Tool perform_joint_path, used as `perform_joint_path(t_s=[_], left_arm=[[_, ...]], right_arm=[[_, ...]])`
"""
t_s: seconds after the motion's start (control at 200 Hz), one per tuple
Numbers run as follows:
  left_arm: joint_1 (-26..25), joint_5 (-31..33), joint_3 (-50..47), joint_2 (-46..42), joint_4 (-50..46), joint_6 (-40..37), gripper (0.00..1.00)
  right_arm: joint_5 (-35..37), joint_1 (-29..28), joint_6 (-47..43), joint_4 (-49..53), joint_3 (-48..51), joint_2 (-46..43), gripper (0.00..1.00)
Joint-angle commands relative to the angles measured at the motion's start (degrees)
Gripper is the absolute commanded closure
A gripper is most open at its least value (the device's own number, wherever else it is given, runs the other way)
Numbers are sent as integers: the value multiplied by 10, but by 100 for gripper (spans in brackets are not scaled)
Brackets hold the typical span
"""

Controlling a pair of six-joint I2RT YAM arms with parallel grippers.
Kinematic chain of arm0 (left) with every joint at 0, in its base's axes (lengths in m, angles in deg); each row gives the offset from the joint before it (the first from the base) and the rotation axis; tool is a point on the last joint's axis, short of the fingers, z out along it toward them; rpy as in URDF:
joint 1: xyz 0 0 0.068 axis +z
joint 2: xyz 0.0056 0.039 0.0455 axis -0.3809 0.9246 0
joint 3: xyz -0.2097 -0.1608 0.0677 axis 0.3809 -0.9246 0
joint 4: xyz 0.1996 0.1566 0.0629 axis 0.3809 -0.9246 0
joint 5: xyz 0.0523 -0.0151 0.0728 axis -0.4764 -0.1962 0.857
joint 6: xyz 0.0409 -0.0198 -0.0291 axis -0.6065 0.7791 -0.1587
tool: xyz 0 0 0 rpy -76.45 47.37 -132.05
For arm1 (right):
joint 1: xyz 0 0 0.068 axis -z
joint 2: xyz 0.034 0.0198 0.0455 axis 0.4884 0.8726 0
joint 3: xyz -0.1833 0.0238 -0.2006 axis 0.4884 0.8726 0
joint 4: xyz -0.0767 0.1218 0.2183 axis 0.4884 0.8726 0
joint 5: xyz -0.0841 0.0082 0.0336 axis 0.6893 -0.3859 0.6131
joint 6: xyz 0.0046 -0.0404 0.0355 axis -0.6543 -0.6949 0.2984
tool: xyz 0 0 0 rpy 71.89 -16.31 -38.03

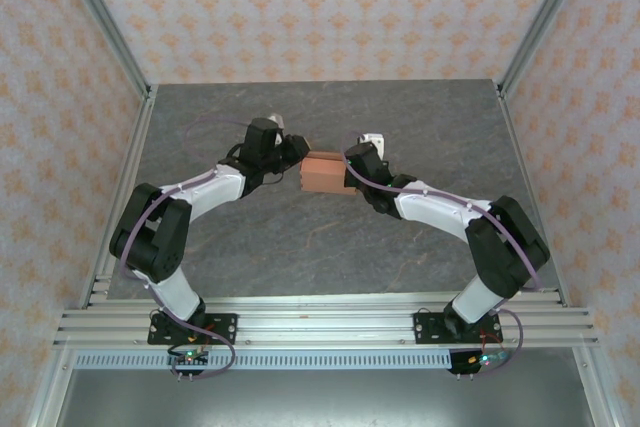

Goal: Fold the paper box

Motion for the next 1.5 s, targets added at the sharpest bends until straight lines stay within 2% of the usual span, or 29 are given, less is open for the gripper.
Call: perform_joint_path(t_s=[0.0,0.395,0.901,1.496], left_arm=[[-19,12,-37,5,-33,16,78],[-29,36,-70,1,-16,24,83],[-29,51,-94,7,-30,-13,87],[-34,69,-99,16,-41,-34,89]], right_arm=[[-10,-10,13,80,19,17,100],[-10,-11,18,79,16,21,100],[-8,-10,18,95,15,-2,92],[-36,-9,1,140,-25,-7,69]])
